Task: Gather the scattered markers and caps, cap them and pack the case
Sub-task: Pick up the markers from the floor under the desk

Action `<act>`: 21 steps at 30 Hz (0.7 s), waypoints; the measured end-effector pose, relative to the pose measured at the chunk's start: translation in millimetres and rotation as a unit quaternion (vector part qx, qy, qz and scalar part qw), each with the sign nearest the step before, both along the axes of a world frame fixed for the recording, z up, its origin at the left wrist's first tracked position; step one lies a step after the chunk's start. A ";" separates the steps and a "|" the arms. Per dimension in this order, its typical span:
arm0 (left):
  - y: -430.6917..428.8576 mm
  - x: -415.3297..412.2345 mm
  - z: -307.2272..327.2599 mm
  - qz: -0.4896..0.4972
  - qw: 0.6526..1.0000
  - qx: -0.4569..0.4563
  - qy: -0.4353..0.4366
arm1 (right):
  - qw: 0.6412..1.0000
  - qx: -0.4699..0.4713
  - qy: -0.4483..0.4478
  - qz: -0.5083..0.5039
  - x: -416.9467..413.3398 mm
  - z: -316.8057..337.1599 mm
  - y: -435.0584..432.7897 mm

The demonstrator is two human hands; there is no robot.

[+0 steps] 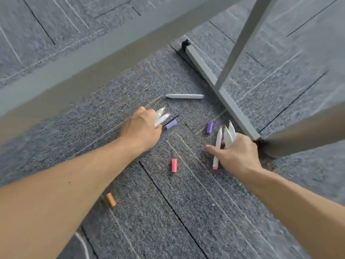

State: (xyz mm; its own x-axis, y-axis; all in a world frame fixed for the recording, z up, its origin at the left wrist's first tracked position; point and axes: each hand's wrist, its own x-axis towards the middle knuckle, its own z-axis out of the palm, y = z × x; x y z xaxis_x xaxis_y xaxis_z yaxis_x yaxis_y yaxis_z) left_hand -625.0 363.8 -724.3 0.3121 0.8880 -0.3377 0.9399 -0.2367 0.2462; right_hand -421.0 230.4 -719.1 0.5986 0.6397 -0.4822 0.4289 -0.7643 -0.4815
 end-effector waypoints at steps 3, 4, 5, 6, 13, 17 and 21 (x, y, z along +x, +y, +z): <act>5.5 16.6 7.2 -0.021 0.999 -0.010 -0.035 | 1.000 0.001 0.009 -0.004 4.2 -4.2 0.4; 8.0 25.6 11.3 -0.014 0.998 -0.016 -0.064 | 0.999 0.012 0.025 -0.020 5.3 -4.2 -2.7; 11.0 36.4 15.4 -0.003 0.996 -0.017 -0.090 | 0.998 0.026 0.039 -0.035 6.2 -4.5 -6.4; 14.4 47.9 18.2 0.008 0.993 -0.015 -0.116 | 0.997 0.038 0.050 -0.048 6.4 -4.2 -9.6; 29.9 89.8 4.3 0.003 0.993 -0.040 -0.115 | 0.989 0.081 0.100 -0.072 8.1 -7.8 -18.9; 29.3 88.3 2.3 -0.019 0.996 -0.016 -0.086 | 0.987 0.089 0.115 -0.070 8.2 -10.1 -20.7; 22.2 82.6 7.5 -0.079 0.994 -0.032 -0.073 | 0.987 0.088 0.119 -0.058 9.4 -11.1 -21.7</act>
State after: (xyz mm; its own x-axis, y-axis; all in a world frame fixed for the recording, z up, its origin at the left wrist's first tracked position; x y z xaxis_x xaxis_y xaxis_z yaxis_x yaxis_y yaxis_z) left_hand -542.4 386.0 -716.8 0.4955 0.8023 -0.3328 0.8455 -0.3576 0.3966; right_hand -411.6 208.7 -730.2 0.5566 0.6595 -0.5053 0.2025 -0.6975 -0.6873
